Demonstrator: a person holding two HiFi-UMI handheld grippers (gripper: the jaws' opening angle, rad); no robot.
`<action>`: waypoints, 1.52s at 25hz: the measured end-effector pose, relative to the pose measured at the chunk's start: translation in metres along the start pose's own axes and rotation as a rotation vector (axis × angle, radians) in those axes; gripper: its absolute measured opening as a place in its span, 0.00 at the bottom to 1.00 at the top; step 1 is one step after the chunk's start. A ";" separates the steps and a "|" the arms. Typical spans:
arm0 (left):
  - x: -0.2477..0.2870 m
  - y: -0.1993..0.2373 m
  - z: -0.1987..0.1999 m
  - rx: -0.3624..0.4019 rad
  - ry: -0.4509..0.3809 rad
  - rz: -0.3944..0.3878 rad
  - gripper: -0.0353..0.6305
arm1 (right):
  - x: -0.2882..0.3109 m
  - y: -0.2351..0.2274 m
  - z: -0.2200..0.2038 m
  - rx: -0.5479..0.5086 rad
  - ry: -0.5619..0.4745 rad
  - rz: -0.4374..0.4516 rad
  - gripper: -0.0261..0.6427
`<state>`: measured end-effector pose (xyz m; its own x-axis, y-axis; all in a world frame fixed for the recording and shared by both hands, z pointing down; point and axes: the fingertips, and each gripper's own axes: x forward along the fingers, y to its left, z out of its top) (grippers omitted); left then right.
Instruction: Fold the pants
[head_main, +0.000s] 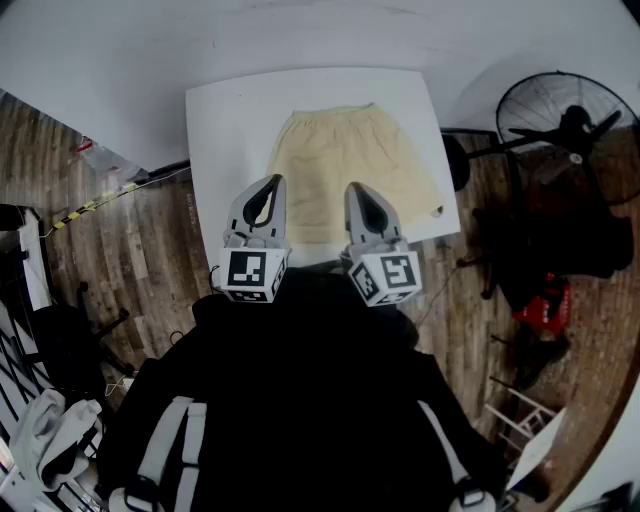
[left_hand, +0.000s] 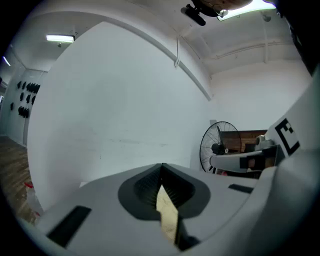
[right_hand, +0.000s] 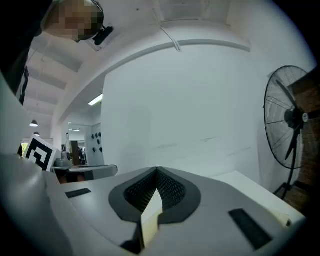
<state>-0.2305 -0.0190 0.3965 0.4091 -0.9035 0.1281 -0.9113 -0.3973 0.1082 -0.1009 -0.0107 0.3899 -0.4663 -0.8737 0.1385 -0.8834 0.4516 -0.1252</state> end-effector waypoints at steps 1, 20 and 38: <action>0.000 -0.001 -0.001 0.002 0.001 -0.001 0.06 | 0.000 -0.001 -0.001 0.004 0.003 0.000 0.05; 0.000 0.028 -0.046 -0.019 0.164 0.003 0.06 | 0.017 0.034 -0.049 0.011 0.126 0.043 0.05; 0.103 0.077 -0.116 0.098 0.463 -0.117 0.06 | 0.046 0.113 -0.170 -0.032 0.454 0.266 0.05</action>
<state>-0.2530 -0.1244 0.5326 0.4662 -0.6941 0.5486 -0.8491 -0.5251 0.0572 -0.2300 0.0311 0.5488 -0.6413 -0.5652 0.5190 -0.7297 0.6584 -0.1846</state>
